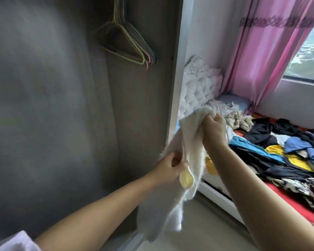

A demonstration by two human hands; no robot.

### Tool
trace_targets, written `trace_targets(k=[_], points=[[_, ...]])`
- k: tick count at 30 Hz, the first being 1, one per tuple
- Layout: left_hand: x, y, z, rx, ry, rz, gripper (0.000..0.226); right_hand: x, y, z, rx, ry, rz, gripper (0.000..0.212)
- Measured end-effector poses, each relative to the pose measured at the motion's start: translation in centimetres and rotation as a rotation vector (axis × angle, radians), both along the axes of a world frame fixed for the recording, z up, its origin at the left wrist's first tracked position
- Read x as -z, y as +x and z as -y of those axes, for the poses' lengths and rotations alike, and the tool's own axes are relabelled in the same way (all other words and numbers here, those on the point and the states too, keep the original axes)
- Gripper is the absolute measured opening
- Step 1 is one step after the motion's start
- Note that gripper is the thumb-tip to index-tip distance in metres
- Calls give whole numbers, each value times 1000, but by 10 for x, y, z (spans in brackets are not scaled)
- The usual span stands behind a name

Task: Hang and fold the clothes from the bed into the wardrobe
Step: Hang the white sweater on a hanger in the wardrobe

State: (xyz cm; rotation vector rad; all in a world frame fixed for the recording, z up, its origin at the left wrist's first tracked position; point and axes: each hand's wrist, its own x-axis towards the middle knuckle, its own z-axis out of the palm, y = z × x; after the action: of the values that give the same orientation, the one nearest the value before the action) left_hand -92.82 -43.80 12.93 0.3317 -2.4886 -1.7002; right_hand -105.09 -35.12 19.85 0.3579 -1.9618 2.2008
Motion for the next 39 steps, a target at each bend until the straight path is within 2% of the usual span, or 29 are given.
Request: trace_targets(k=[3, 5, 7, 9, 12, 15, 18, 22, 24, 26, 28, 29, 30, 32, 33, 34, 35, 36, 39], points=[[12, 11, 40, -63, -102, 122, 17, -1, 4, 25, -34, 8, 11, 9], [17, 16, 65, -87, -128, 274, 23, -2, 7, 41, -48, -8, 17, 11], [16, 17, 89, -159, -58, 386, 28, -4, 10, 57, -92, -28, 10, 15], [8, 14, 118, -351, 200, 334, 27, -7, 8, 71, -134, -10, -10, 17], [-21, 9, 174, -670, 696, 105, 25, -2, -3, 85, -131, 143, -90, 20], [-55, 3, 225, -874, 942, -80, 31, 16, -19, 97, -146, 329, -133, 19], [-87, -8, 255, -938, 982, -181, 33, 36, -46, 113, -194, 459, -111, 20], [-114, -28, 278, -995, 888, -148, 23, 37, -81, 139, -306, 701, -129, 20], [-124, -38, 285, -952, 801, -125, 27, 37, -94, 154, -363, 864, -207, 21], [-134, -46, 287, -954, 738, -112, 25, 34, -106, 170, -485, 1140, -338, 17], [-139, -54, 290, -906, 646, -60, 25, 21, -111, 185, -682, 1464, -502, 28], [-140, -57, 290, -878, 585, -9, 28, 8, -111, 193, -746, 1482, -583, 31], [-140, -61, 293, -863, 550, 19, 30, -12, -108, 201, -772, 1364, -621, 28], [-142, -64, 294, -847, 520, 60, 32, -64, -103, 218, -682, 874, -639, 21], [-143, -64, 296, -855, 521, 66, 34, -91, -104, 229, -555, 652, -681, 20], [-147, -64, 296, -855, 528, 58, 35, -118, -107, 242, -426, 512, -736, 21], [-149, -63, 299, -873, 525, 41, 35, -144, -111, 255, -313, 471, -800, 22], [-153, -61, 300, -880, 542, 11, 35, -166, -117, 270, -213, 513, -855, 25], [-161, -59, 313, -938, 577, -84, 31, -202, -140, 316, -48, 889, -913, 37]])
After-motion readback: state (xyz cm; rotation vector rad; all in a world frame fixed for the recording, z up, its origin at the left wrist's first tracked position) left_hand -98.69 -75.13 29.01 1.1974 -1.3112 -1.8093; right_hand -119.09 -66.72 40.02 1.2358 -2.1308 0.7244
